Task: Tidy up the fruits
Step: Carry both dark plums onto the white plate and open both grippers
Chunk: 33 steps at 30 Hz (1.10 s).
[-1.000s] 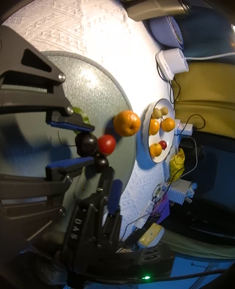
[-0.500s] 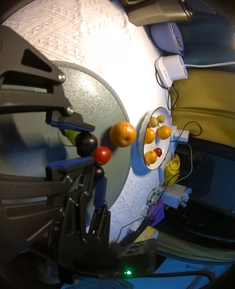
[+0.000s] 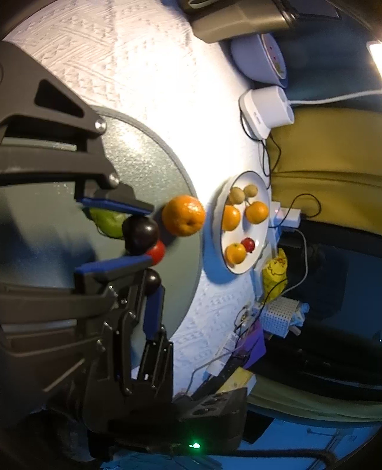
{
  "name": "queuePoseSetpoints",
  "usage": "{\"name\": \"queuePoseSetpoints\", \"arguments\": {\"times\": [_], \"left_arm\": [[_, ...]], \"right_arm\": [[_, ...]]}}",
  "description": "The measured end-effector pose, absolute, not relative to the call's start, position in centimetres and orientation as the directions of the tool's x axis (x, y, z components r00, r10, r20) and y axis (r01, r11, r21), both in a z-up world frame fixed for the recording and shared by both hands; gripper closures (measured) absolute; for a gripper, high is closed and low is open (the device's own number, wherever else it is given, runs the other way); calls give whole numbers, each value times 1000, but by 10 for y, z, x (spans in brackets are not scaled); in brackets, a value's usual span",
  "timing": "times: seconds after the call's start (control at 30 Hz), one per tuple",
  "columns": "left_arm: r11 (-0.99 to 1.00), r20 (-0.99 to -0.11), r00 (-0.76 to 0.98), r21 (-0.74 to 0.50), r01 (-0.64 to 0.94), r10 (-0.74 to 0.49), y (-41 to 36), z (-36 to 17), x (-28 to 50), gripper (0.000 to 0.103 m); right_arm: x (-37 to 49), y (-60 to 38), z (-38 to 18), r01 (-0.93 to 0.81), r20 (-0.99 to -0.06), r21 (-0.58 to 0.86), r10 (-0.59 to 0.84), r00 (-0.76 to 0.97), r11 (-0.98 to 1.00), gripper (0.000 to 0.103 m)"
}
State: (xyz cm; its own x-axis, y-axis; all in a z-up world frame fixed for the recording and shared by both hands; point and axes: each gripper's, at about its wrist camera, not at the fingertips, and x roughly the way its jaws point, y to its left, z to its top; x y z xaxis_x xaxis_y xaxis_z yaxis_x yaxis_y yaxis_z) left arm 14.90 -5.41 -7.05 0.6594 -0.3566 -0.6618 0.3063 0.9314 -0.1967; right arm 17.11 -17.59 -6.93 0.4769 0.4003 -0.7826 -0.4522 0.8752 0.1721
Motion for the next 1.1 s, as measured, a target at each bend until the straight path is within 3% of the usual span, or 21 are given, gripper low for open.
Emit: {"name": "queuePoseSetpoints", "arguments": {"times": [1.1], "left_arm": [[933, -640, 689, -135, 335, -340, -61, -36, 223, 74]], "right_arm": [[249, -221, -22, -387, -705, 149, 372, 604, 910, 72]]}}
